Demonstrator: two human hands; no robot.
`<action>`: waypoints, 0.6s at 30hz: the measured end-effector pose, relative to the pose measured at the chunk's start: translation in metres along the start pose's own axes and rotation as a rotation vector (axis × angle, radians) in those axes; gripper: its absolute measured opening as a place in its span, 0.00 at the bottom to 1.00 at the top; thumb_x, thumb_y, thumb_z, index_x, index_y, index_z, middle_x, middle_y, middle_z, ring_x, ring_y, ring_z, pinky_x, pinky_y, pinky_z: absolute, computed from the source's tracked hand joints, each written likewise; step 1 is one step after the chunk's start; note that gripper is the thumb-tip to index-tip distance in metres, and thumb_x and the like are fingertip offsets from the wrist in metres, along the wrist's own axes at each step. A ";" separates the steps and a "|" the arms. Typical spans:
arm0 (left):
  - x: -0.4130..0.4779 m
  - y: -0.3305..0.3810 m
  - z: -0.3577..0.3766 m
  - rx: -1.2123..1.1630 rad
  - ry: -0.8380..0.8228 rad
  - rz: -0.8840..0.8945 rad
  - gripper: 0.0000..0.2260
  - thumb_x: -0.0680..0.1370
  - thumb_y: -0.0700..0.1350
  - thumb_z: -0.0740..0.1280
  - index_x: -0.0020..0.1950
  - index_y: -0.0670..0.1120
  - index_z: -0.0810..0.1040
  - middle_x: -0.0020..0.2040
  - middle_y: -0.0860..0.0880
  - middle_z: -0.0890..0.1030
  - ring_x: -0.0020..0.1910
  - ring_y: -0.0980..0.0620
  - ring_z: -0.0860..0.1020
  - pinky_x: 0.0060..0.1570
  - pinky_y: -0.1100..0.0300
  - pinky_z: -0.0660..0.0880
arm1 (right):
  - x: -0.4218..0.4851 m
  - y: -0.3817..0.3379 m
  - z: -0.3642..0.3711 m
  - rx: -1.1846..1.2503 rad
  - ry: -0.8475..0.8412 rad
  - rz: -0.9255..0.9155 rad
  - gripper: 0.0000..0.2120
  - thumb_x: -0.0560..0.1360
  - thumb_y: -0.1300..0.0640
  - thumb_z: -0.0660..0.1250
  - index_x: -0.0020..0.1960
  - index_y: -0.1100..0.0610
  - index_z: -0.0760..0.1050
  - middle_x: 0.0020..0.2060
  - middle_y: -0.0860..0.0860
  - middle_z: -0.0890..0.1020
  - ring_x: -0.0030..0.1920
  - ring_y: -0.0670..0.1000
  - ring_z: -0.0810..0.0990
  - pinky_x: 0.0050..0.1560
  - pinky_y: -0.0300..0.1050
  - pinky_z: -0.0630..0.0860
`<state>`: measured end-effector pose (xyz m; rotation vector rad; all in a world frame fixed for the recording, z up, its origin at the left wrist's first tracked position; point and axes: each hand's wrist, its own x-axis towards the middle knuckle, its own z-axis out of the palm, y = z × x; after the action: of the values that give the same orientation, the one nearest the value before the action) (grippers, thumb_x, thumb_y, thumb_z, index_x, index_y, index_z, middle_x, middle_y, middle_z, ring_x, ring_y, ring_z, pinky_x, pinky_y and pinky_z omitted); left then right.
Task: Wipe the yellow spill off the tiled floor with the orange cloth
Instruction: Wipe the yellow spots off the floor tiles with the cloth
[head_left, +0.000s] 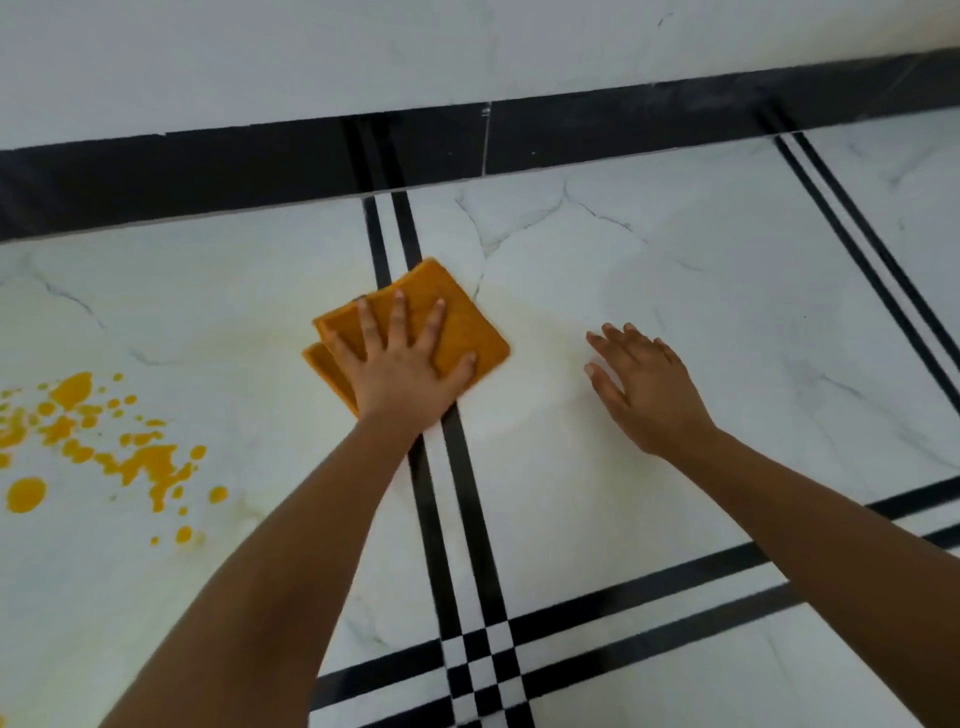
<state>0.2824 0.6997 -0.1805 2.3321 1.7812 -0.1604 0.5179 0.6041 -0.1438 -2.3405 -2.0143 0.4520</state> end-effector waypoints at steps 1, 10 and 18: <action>-0.011 0.016 0.002 0.025 0.010 0.100 0.34 0.70 0.74 0.39 0.73 0.63 0.36 0.77 0.49 0.40 0.73 0.38 0.36 0.64 0.30 0.32 | -0.005 0.008 -0.001 0.004 0.026 0.011 0.31 0.76 0.41 0.42 0.74 0.53 0.60 0.74 0.52 0.63 0.75 0.52 0.56 0.73 0.50 0.50; -0.042 0.085 0.013 0.020 -0.024 0.228 0.36 0.70 0.74 0.43 0.74 0.63 0.38 0.77 0.49 0.38 0.73 0.37 0.34 0.63 0.31 0.30 | -0.046 0.055 -0.001 0.122 0.135 0.146 0.28 0.77 0.45 0.46 0.72 0.56 0.63 0.72 0.55 0.66 0.74 0.55 0.60 0.73 0.52 0.53; -0.082 0.097 0.027 0.037 -0.049 0.317 0.36 0.70 0.74 0.42 0.72 0.63 0.33 0.77 0.48 0.37 0.73 0.37 0.34 0.64 0.30 0.32 | -0.068 0.059 0.011 0.190 0.113 0.153 0.28 0.77 0.45 0.46 0.72 0.56 0.63 0.72 0.55 0.65 0.74 0.55 0.60 0.73 0.51 0.52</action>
<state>0.3549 0.5926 -0.1803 2.5732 1.3740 -0.1990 0.5635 0.5267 -0.1526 -2.3541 -1.6735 0.4808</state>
